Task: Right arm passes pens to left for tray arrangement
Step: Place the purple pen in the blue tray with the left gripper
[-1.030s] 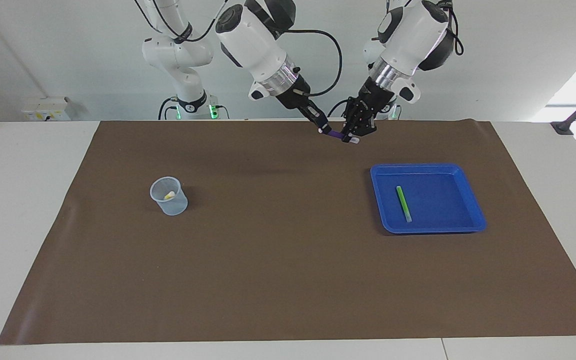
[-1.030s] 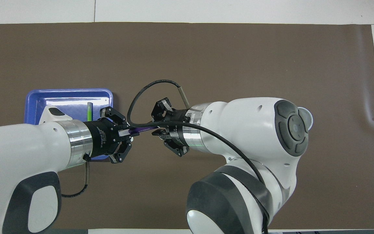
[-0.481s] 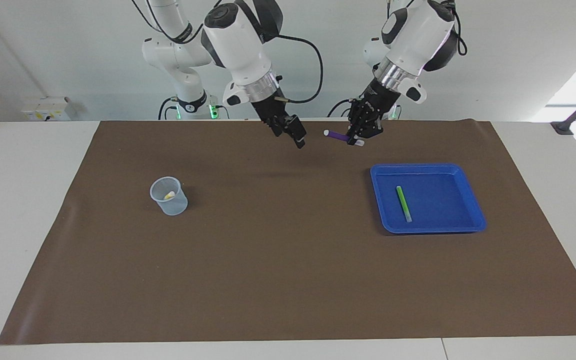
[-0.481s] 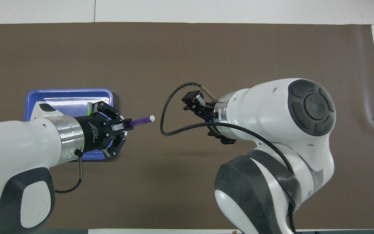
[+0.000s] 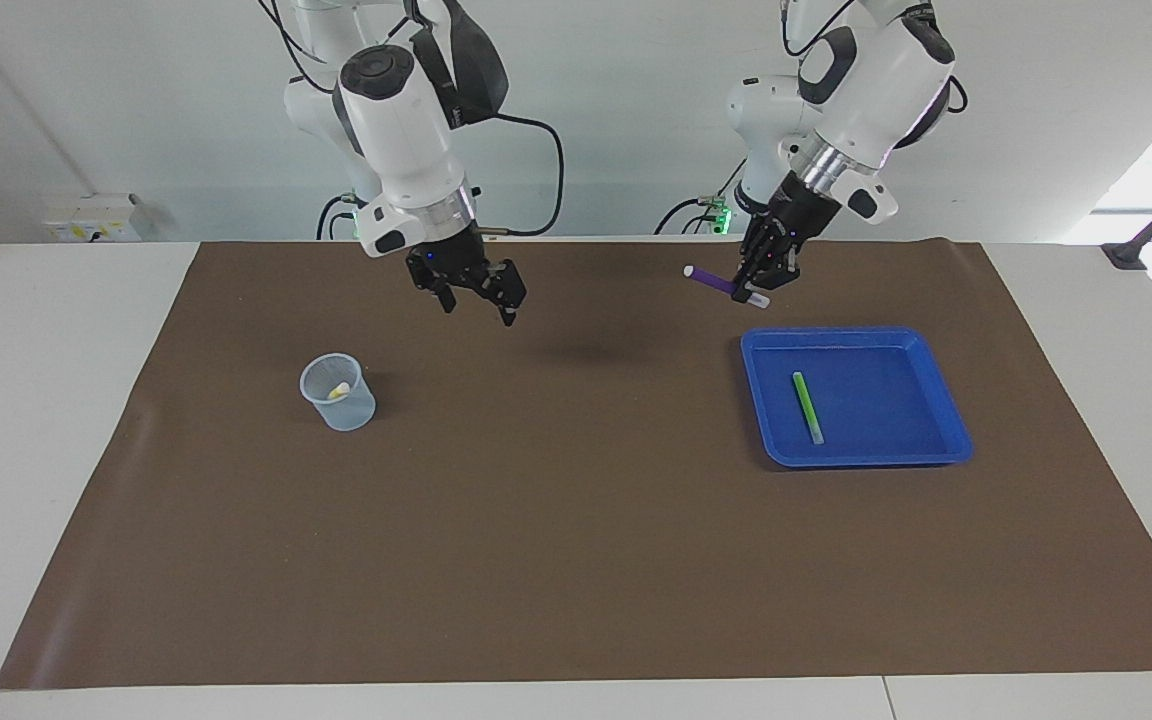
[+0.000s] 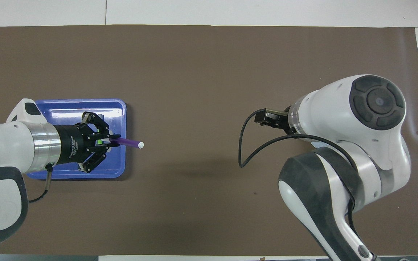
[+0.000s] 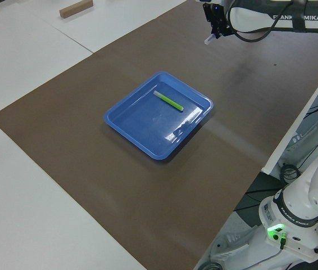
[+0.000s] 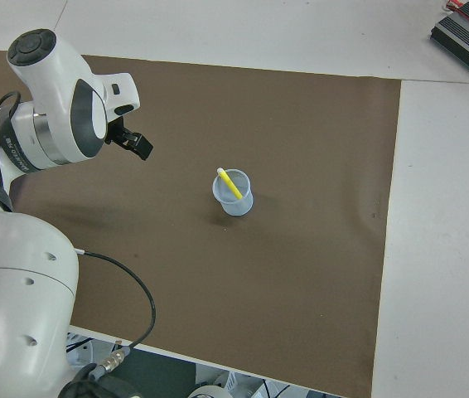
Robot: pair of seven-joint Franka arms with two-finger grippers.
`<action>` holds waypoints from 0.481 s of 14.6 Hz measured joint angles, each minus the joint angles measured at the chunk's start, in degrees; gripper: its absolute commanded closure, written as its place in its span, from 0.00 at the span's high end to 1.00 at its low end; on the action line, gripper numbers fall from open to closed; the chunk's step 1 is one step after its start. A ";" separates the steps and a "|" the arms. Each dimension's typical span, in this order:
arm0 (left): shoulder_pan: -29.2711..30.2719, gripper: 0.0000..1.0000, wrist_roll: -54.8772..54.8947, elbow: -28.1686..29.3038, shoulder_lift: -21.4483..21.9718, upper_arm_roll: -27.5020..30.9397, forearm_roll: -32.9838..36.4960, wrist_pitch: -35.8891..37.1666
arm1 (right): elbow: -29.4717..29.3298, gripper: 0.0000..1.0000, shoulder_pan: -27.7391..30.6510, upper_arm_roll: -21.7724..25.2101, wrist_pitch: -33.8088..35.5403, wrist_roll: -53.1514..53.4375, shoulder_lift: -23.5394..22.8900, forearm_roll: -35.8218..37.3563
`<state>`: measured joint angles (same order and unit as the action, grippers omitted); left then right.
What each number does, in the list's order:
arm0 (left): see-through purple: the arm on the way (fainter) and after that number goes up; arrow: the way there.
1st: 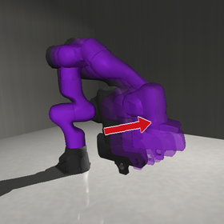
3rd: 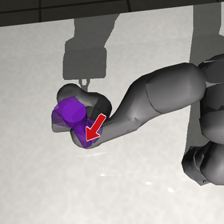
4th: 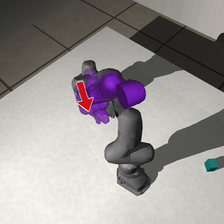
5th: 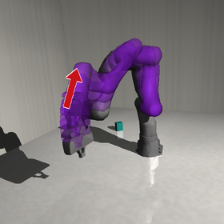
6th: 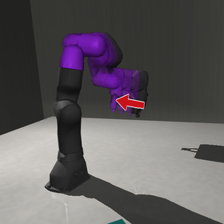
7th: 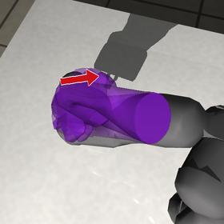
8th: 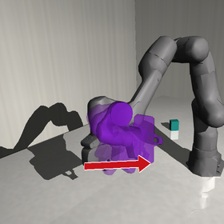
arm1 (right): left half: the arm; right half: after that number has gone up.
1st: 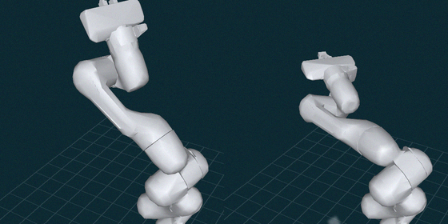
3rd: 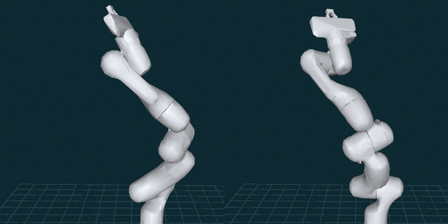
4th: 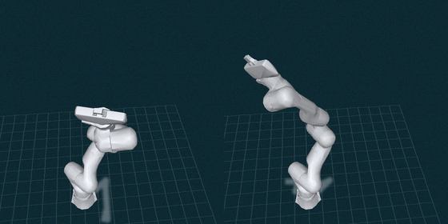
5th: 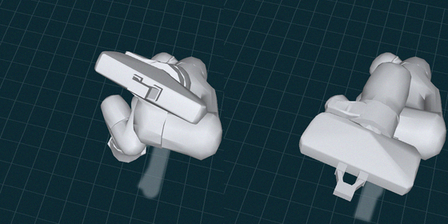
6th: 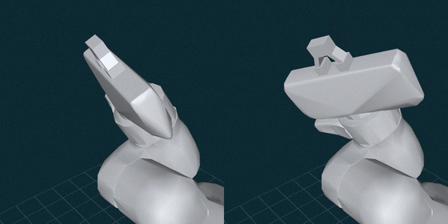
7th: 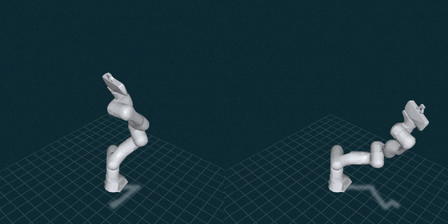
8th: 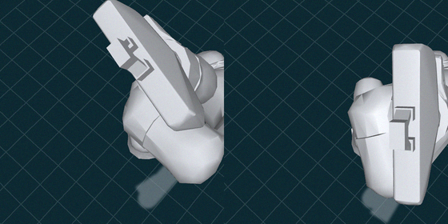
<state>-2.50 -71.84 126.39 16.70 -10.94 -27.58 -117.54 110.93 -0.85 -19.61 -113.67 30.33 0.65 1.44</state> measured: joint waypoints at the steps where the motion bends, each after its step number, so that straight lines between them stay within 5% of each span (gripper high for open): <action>1: 2.02 0.00 6.13 0.13 -0.53 0.10 0.00 1.42 | 0.89 1.00 0.00 0.44 -0.01 -3.21 -0.20 3.05; 7: 11.39 0.00 41.55 0.31 -8.04 0.39 6.01 2.82 | 6.59 0.87 0.26 6.14 -5.36 -12.22 -2.59 13.17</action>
<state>8.90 -30.29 126.70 8.66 -10.54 -21.57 -114.72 117.52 -0.59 -13.47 -119.03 18.12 -1.94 14.61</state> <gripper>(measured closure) 0.833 0.022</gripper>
